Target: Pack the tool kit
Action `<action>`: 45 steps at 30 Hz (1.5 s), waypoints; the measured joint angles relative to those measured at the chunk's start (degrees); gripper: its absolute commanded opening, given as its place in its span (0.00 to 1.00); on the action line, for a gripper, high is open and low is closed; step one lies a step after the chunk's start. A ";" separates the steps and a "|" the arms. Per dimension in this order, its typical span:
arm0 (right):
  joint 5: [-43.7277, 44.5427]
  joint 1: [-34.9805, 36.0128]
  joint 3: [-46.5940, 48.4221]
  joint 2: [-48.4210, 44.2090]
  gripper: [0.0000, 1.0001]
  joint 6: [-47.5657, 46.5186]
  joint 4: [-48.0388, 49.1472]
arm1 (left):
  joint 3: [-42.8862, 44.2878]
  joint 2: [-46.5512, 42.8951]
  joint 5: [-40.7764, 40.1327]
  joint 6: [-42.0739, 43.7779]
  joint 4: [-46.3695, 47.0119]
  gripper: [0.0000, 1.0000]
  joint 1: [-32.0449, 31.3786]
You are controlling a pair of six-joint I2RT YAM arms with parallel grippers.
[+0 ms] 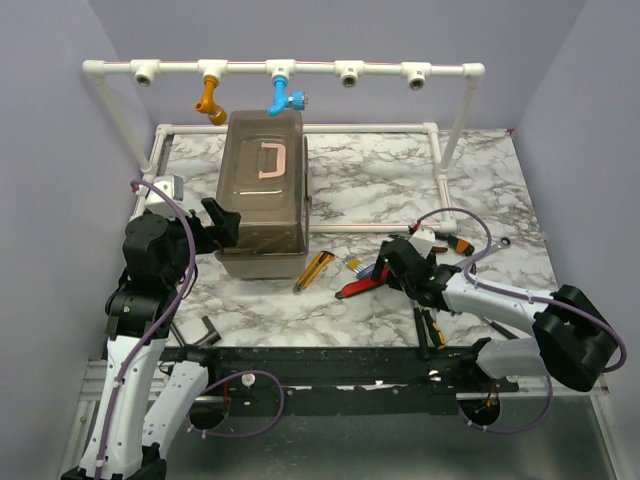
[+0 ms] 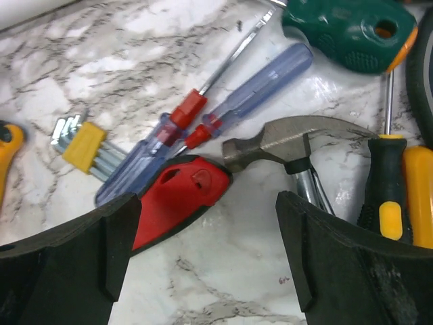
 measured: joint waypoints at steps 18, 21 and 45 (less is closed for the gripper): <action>1.29 11.72 32.06 24.90 0.84 -2.75 -9.22 | 12.87 18.21 -8.07 3.76 -1.77 0.99 -8.22; 2.29 12.41 37.48 31.06 0.83 0.22 -12.83 | 11.50 20.72 -11.93 3.10 -1.27 0.98 -8.26; 9.29 12.66 34.60 32.96 0.42 7.56 -17.94 | -15.21 8.59 -23.32 -10.54 20.63 0.98 -4.85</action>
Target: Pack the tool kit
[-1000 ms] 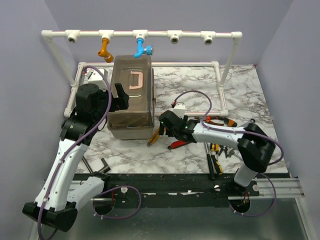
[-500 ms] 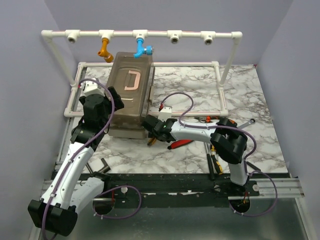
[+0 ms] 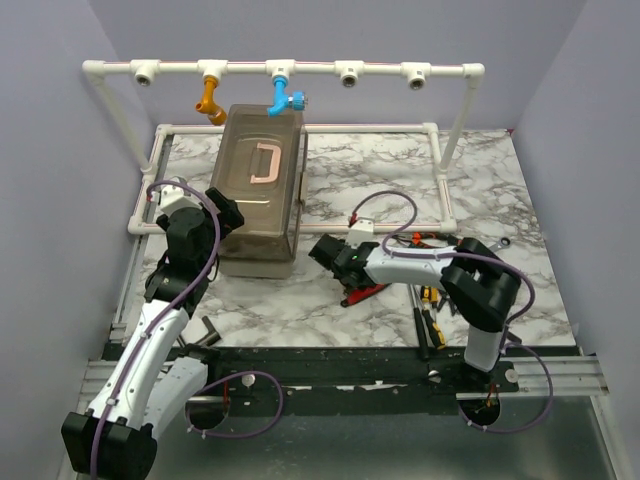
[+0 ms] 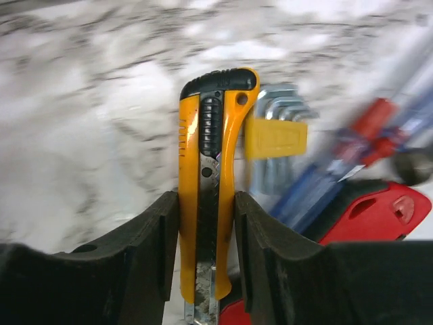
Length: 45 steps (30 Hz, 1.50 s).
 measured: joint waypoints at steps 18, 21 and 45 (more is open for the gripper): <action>-4.33 -14.32 -9.14 -18.93 0.94 -15.56 -0.26 | 2.64 0.90 3.06 1.73 -1.79 0.99 0.04; -9.31 -14.32 -6.34 -21.20 1.00 -19.39 4.33 | 7.54 1.44 5.66 4.31 -7.69 0.98 0.20; -63.87 -29.11 -2.51 7.41 1.00 6.71 70.75 | 23.89 18.84 44.30 9.79 -17.59 0.98 24.30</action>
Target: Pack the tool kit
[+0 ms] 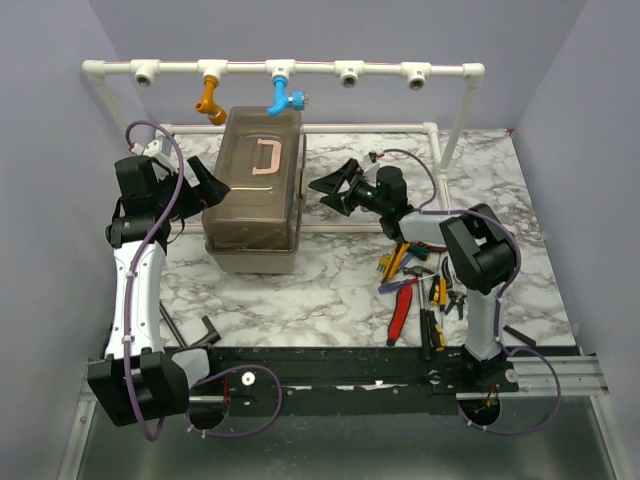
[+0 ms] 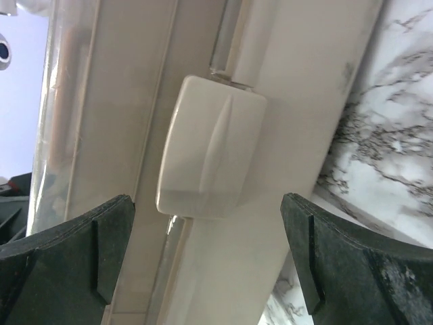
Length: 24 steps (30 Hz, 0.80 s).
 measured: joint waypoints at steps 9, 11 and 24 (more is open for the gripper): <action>-5.79 0.15 5.77 9.42 0.84 8.76 10.69 | 0.02 3.34 6.64 -0.22 1.14 0.93 0.87; -6.51 0.46 5.88 11.56 0.79 11.45 13.51 | 0.00 3.93 7.63 -0.26 1.18 0.92 0.87; -7.13 2.49 7.63 14.29 0.51 18.36 17.62 | -2.56 4.42 9.57 -0.61 3.80 0.83 1.44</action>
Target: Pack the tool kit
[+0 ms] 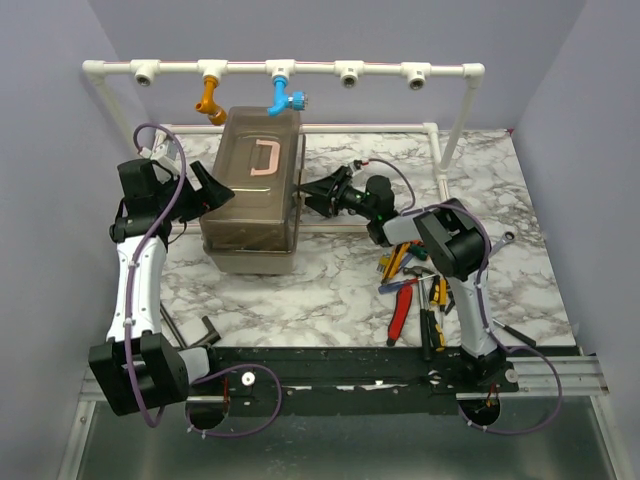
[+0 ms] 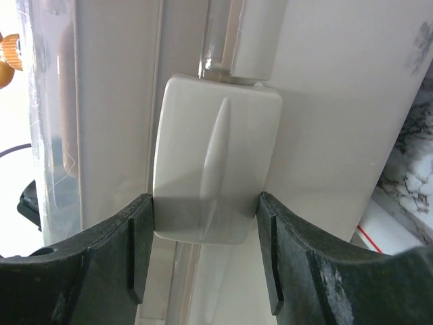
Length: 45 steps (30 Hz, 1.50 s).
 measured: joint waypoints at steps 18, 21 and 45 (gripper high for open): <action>4.39 0.57 -32.39 -30.95 0.49 -12.96 -10.01 | -21.24 -27.10 -3.45 -1.84 0.50 0.80 -10.84; 4.66 1.25 -33.48 -37.59 0.49 -17.53 -17.70 | -23.30 -30.73 -3.61 -2.82 0.02 0.80 -12.41; 28.98 5.40 -26.05 -48.89 0.93 -41.29 -64.74 | -23.65 -32.76 -2.67 -1.53 -2.19 0.90 -14.45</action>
